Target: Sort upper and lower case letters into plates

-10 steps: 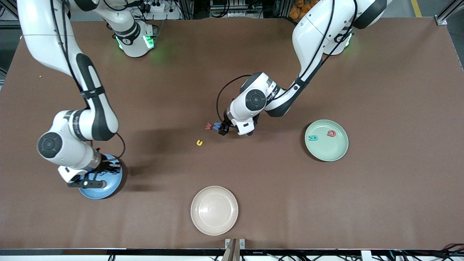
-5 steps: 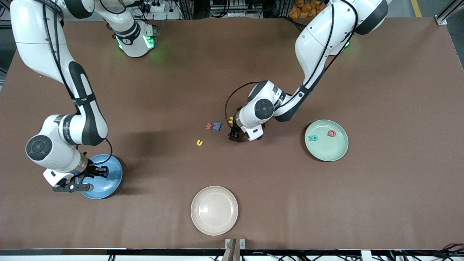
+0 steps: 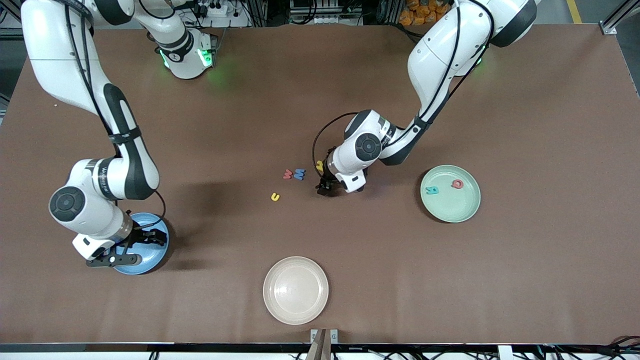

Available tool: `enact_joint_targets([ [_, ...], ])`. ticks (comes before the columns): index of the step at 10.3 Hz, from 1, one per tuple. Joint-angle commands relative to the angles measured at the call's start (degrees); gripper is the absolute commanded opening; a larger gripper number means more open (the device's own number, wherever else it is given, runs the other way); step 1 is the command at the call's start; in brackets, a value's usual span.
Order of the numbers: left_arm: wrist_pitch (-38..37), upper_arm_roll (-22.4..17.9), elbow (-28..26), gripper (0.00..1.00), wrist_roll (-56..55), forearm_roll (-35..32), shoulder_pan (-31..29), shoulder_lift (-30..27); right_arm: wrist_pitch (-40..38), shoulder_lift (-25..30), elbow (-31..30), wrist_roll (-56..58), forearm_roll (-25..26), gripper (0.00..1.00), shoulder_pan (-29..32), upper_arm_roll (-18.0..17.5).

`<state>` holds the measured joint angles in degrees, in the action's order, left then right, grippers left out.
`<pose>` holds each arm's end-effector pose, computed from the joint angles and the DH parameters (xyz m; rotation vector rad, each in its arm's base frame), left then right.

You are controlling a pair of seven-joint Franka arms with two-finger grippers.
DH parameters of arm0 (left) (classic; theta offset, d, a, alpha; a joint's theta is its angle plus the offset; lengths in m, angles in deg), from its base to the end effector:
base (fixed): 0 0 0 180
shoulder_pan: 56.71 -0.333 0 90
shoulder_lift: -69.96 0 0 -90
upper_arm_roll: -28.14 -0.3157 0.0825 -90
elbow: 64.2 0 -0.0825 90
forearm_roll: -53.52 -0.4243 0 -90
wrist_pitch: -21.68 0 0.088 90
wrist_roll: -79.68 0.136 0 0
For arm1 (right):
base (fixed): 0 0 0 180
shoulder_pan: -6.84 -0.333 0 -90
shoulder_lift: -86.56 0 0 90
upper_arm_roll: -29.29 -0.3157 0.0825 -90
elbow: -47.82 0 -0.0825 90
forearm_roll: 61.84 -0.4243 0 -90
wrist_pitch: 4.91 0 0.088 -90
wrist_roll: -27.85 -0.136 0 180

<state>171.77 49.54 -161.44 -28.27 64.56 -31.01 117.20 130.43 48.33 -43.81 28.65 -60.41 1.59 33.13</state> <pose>0.4984 -0.5117 0.0963 2.2535 1.8143 -0.4875 0.7392 0.0223 0.1953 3.0774 0.1106 0.1497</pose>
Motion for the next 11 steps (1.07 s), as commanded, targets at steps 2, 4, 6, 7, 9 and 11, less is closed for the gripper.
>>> enact_joint_targets([
  [2,-1.36,0.05,-1.47,1.00,-1.56,1.44,-0.39,-2.49,-0.87,-0.35,0.49,-4.83,0.07,1.00,-2.30,-0.06],
  [4,-4.89,-0.04,-0.94,1.00,-2.61,1.36,-0.30,-3.55,-0.87,-0.26,0.49,-4.84,0.07,1.00,-2.40,-0.06],
  [6,-4.89,0.22,-1.20,1.00,-8.13,1.36,0.14,-3.55,-0.87,-0.35,0.41,-5.02,-0.02,1.00,-2.48,-0.06],
  [7,-4.89,0.31,-1.64,1.00,-8.50,1.36,0.23,-3.55,-0.96,-0.35,0.32,-5.37,-0.02,1.00,-3.09,-0.06],
  [9,-4.63,0.31,-1.90,1.00,-11.12,1.44,0.49,-2.85,-1.57,-0.35,0.40,-8.96,-0.02,1.00,-4.15,-0.06],
  [11,-4.36,0.31,-3.65,1.00,-11.76,1.44,1.11,-3.11,-1.66,-0.35,0.41,-12.21,-0.11,1.00,-4.33,-0.41],
])
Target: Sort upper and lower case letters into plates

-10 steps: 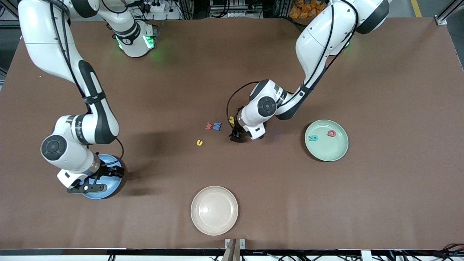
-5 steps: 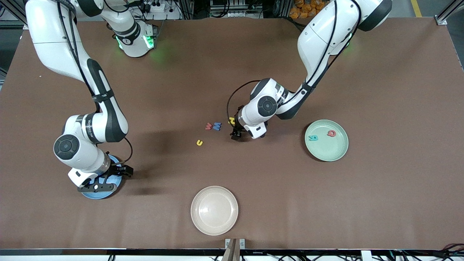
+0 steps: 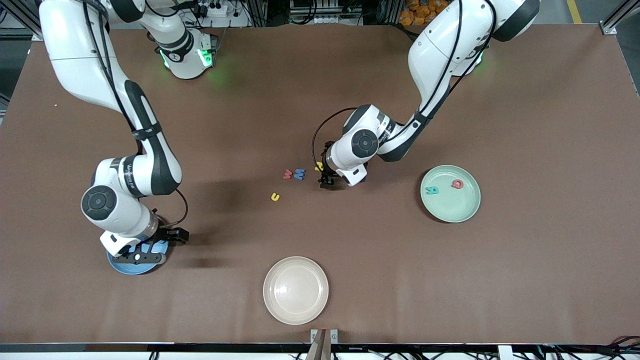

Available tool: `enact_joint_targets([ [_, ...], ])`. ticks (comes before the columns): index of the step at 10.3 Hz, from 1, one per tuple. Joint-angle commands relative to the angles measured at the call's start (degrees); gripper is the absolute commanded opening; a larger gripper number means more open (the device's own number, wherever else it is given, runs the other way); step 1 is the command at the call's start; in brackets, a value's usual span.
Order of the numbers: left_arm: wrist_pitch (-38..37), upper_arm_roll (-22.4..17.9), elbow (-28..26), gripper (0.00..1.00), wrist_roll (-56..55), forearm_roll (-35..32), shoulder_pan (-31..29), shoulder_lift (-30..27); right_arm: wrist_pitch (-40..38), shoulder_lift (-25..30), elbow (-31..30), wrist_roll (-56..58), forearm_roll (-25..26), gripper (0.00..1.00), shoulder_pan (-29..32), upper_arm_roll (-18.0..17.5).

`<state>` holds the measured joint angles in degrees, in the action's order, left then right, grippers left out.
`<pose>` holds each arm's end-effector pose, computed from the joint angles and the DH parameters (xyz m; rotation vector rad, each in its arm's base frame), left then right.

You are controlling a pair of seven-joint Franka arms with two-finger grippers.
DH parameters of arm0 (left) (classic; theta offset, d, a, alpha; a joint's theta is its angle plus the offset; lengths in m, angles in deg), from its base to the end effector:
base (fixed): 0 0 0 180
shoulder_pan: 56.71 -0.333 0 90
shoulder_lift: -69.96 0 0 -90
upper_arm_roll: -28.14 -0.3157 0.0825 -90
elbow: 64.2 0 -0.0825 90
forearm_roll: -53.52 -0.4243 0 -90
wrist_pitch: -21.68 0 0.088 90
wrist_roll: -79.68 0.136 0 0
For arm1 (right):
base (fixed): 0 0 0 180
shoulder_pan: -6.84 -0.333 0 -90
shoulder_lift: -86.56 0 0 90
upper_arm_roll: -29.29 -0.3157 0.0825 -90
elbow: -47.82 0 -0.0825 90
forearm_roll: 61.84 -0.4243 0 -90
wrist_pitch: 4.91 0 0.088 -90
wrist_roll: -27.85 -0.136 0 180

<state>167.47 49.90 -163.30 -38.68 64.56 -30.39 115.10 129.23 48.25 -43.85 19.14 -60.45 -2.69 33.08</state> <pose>0.4756 -0.5147 0.1018 2.1864 2.0323 -0.5521 0.7323 0.0774 0.1919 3.0902 -0.0307 0.1245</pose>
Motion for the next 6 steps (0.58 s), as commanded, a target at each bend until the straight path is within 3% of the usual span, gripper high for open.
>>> enact_joint_targets([
  [1,0.11,-0.05,-2.06,1.00,-1.44,1.44,1.01,-1.02,-0.37,-0.27,0.53,-5.85,-0.07,1.00,-0.14,-0.54],
  [6,5.90,-0.05,-5.03,1.00,-1.19,0.48,3.22,-2.86,-2.29,-0.27,0.53,-22.62,-0.07,1.00,-3.82,-1.86],
])
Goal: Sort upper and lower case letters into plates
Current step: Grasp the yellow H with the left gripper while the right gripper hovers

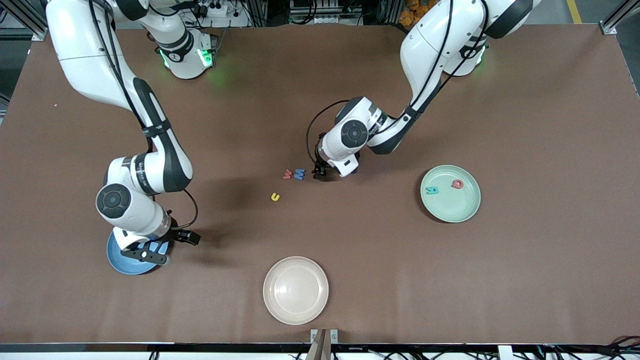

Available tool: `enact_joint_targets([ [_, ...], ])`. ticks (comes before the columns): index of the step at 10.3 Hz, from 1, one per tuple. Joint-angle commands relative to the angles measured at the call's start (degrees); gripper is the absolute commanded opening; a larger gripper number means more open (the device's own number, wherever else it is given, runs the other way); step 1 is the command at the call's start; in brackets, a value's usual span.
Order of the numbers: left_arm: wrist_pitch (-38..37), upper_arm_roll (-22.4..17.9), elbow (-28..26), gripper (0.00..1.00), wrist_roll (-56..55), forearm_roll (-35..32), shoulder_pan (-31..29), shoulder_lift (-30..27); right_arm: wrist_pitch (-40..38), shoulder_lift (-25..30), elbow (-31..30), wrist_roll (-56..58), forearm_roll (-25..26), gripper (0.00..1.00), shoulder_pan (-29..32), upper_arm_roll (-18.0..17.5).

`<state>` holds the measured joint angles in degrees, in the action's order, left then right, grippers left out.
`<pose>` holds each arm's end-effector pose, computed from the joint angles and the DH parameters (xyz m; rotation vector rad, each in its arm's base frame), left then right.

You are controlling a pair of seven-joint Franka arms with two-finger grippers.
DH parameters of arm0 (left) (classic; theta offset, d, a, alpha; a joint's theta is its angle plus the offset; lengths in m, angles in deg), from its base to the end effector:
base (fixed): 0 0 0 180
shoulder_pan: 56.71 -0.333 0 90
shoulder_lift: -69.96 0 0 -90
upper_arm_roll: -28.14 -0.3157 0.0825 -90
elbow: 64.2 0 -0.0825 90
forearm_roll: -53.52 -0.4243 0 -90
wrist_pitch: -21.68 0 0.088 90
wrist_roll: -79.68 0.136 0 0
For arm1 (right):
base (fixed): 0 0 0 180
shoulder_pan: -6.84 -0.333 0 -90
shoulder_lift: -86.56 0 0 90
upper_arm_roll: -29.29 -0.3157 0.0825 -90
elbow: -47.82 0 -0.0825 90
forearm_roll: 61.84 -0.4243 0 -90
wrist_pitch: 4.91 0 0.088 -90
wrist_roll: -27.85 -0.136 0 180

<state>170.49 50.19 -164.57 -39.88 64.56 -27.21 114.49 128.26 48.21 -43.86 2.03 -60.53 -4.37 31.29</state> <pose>0.4447 -0.5417 0.1051 2.2015 1.9817 -0.5392 0.7242 0.1190 0.1890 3.0921 -0.4146 0.1001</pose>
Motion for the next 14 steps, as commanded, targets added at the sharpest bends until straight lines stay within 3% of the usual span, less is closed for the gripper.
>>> enact_joint_targets([
  [1,3.68,-0.35,-5.00,1.00,1.76,0.47,-0.05,-2.78,-1.34,-0.32,0.45,-8.78,0.01,1.00,-3.46,-0.06],
  [4,4.04,-0.35,-5.89,1.00,7.47,0.47,-1.28,-3.22,-2.13,-0.32,0.54,-17.58,-0.07,1.00,-7.42,-0.41],
  [7,6.66,-0.52,-5.97,1.00,8.81,0.47,-0.50,-2.79,-2.22,-0.24,0.54,-18.83,-2.43,1.00,-8.13,-1.20],
  [8,8.15,-0.52,-6.15,0.96,8.81,0.47,-0.32,-2.52,-2.22,-0.32,0.62,-18.65,-2.45,1.00,-8.22,-1.20],
  [9,8.43,-0.52,-6.50,0.81,8.81,0.47,-0.23,-2.52,-2.13,-0.32,0.63,-18.39,-2.45,1.00,-8.13,-1.20],
  [10,8.43,-0.52,-6.59,0.76,8.81,0.47,-0.23,-2.52,-2.13,-0.32,0.63,-18.39,-2.45,1.00,-8.13,-1.20],
  [14,8.43,-0.78,-7.64,0.75,11.00,0.47,-1.02,-2.34,-2.13,-0.32,0.63,-18.91,-2.54,1.00,-8.83,-1.20],
])
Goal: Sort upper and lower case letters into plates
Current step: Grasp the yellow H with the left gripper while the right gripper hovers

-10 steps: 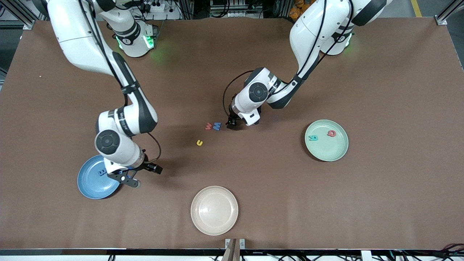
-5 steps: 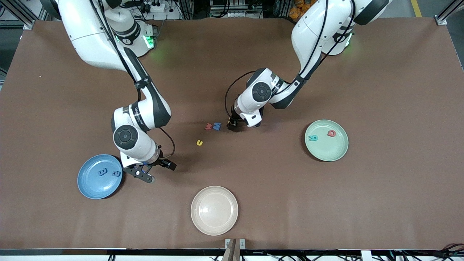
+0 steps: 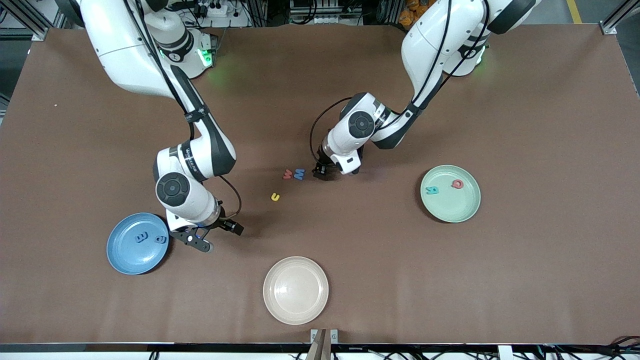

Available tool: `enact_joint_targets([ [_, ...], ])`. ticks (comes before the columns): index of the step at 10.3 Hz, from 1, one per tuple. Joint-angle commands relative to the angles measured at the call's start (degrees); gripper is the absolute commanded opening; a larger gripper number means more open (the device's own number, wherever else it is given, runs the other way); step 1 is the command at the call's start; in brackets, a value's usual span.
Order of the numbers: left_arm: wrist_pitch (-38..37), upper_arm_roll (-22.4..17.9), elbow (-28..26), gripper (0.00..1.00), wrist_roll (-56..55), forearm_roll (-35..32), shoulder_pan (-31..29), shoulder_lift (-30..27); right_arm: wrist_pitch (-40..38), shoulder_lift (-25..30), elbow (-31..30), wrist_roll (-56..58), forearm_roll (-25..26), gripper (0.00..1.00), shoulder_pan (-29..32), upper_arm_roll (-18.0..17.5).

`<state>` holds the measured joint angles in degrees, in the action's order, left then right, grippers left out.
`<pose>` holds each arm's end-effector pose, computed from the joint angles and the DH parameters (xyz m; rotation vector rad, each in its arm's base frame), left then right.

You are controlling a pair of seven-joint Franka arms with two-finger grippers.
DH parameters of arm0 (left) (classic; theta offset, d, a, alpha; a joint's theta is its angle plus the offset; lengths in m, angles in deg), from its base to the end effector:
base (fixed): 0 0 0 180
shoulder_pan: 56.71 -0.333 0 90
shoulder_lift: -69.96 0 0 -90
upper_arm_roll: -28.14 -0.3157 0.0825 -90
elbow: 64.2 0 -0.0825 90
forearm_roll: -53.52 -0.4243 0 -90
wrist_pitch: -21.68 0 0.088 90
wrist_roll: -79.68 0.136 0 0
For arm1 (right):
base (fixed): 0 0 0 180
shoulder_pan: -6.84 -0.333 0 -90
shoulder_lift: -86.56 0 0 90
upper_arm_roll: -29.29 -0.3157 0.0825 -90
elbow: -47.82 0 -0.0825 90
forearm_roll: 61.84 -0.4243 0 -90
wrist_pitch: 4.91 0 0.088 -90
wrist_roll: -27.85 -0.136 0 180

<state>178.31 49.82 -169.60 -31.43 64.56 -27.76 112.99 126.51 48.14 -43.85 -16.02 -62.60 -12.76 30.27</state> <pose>0.4424 -0.5240 0.0981 2.2558 1.7969 -0.4459 0.6910 0.2346 0.1851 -3.0525 0.6915 -0.0317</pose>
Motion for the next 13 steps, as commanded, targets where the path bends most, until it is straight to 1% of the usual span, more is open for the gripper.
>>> enact_joint_targets([
  [1,0.61,-0.41,-2.61,0.75,2.74,0.48,-0.47,-0.84,-0.37,-0.25,0.71,-0.95,-0.46,1.00,-0.53,-0.18],
  [4,0.61,-0.59,-2.52,0.75,2.91,0.48,-0.56,-0.84,-0.02,-0.42,0.80,-0.86,-0.46,1.00,-1.32,-0.18],
  [5,0.61,-0.67,-2.44,0.72,2.91,0.48,-0.65,-0.84,0.07,-0.77,0.97,-0.86,-0.46,1.00,-1.67,-0.18],
  [8,0.61,-0.67,-2.17,0.70,3.00,0.48,-1.35,-1.02,0.15,-1.04,1.06,-0.86,-0.55,1.00,-2.20,-0.18],
  [10,0.61,-0.67,-2.08,0.56,3.00,0.48,-1.35,-1.02,0.15,-1.04,1.06,-0.95,-0.55,1.00,-2.37,-0.18],
  [12,0.61,-0.67,-1.91,0.32,3.00,0.48,-1.35,-0.93,-0.02,-0.95,1.06,-0.95,-1.25,1.00,-2.64,-0.18],
  [13,0.61,-0.67,-1.74,0.22,3.00,0.48,-1.18,-0.93,-0.02,-0.95,1.06,-1.04,-1.25,1.00,-2.99,-0.18],
])
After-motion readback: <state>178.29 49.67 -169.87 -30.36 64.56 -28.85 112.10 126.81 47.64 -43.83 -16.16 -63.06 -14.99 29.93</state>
